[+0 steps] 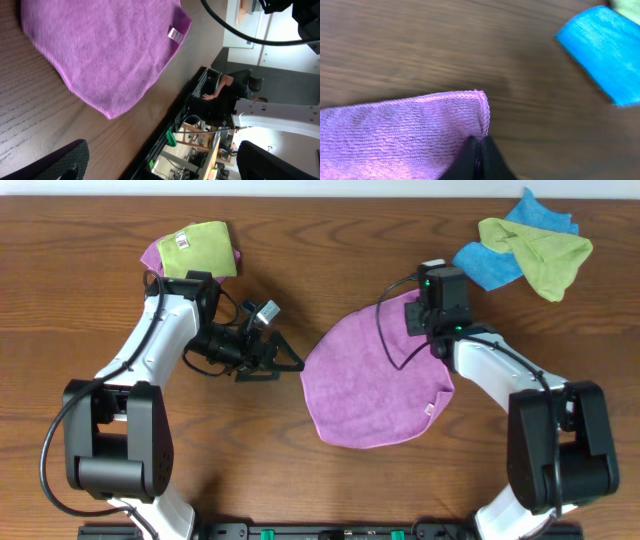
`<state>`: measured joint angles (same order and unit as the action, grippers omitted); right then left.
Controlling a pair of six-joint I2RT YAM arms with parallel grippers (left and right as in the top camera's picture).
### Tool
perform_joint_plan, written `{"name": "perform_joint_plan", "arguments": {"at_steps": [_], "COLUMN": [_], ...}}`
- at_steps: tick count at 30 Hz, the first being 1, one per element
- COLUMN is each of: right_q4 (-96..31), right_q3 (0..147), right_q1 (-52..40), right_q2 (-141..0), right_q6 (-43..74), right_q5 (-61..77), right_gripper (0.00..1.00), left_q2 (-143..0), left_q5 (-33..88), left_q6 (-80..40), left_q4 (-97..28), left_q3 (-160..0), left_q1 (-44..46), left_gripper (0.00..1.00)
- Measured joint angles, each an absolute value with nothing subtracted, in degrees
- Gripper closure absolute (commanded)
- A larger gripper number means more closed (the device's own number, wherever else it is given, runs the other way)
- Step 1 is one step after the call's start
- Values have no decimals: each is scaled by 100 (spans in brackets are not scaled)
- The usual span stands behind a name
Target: Fold the cloth
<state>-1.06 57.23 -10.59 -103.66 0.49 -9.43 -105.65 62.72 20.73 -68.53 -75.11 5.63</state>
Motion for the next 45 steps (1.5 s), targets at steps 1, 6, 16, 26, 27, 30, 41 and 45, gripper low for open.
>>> {"name": "perform_joint_plan", "arguments": {"at_steps": [1, 6, 16, 26, 27, 30, 41, 45], "right_q4": [-137, -403, -1387, -2110, -2161, -2281, -2255, -2235], "right_q3": [5723, 5743, 5894, 5966, 5966, 5966, 5966, 5966], "right_q1": [-1039, -1024, -1079, -1079, -1079, -1081, -1083, -1083], "right_q2": [-10366, -10366, -9391, -8200, -8165, -8071, -7778, -7769], "right_q6": [82, 143, 574, 622, 637, 698, 978, 1020], "right_q5": [-1048, -1323, -1022, 30, 152, 486, 1120, 1214], "right_gripper": [60, 41, 34, 35, 35, 35, 37, 37], "left_q2": [-10565, -10565, -10565, -10562, -10565, -10562, -10562, -10562], "left_q5": [6272, 6272, 5712, 5400, 5387, 5374, 5341, 5223], "left_q6": [2073, 2029, 521, -1225, -1365, -1848, -3566, -4171], "left_q4": [-6851, -6829, -5782, -3658, -3500, -2895, -906, -510], "left_q3": [-7511, -7511, -7513, -6788, -6659, -6217, -5321, -5063], "left_q1": [561, 561, 561, 563, 563, 563, 674, 851], "left_gripper": [4, 5, 5, 5, 5, 5, 5, 5]}}
